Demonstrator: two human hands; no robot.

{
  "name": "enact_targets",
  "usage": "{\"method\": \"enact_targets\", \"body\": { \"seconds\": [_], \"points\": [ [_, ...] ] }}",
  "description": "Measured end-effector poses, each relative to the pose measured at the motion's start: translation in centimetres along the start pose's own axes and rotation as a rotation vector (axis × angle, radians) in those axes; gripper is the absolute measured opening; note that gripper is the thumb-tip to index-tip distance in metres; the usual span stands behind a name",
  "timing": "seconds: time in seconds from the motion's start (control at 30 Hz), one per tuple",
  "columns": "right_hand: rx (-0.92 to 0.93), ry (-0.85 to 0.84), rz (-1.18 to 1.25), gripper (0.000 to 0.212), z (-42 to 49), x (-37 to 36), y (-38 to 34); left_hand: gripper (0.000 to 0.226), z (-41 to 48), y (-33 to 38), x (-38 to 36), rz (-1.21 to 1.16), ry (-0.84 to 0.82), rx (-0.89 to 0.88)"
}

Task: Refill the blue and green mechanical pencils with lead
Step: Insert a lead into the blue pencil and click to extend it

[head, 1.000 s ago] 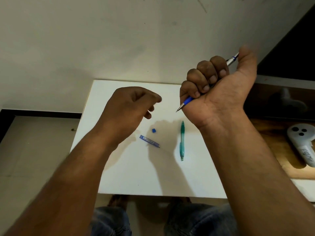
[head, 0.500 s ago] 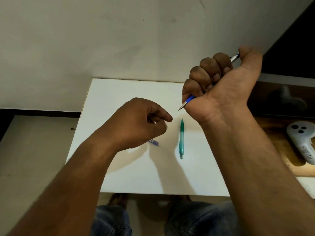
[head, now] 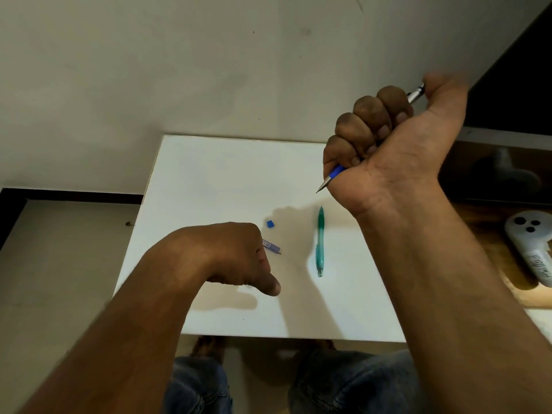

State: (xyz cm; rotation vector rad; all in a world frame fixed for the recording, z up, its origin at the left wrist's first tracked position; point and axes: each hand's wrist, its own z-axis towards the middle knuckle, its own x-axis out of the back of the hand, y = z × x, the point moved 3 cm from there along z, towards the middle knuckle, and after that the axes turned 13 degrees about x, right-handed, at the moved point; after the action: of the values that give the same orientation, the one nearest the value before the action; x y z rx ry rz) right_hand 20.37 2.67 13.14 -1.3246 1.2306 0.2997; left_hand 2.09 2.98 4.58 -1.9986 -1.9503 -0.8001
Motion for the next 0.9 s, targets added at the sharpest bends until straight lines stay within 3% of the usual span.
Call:
{"method": "enact_targets", "body": {
  "seconds": [0.13, 0.9],
  "points": [
    [-0.001, 0.004, 0.000, 0.059, -0.3, -0.2, 0.1, 0.032, 0.0, -0.3, 0.0, -0.005, -0.017, 0.019],
    [0.018, -0.026, -0.067, 0.053, -1.2, -1.0, -0.3, 0.033, -0.1, 0.3, -0.1, -0.013, -0.033, -0.015]
  ]
}}
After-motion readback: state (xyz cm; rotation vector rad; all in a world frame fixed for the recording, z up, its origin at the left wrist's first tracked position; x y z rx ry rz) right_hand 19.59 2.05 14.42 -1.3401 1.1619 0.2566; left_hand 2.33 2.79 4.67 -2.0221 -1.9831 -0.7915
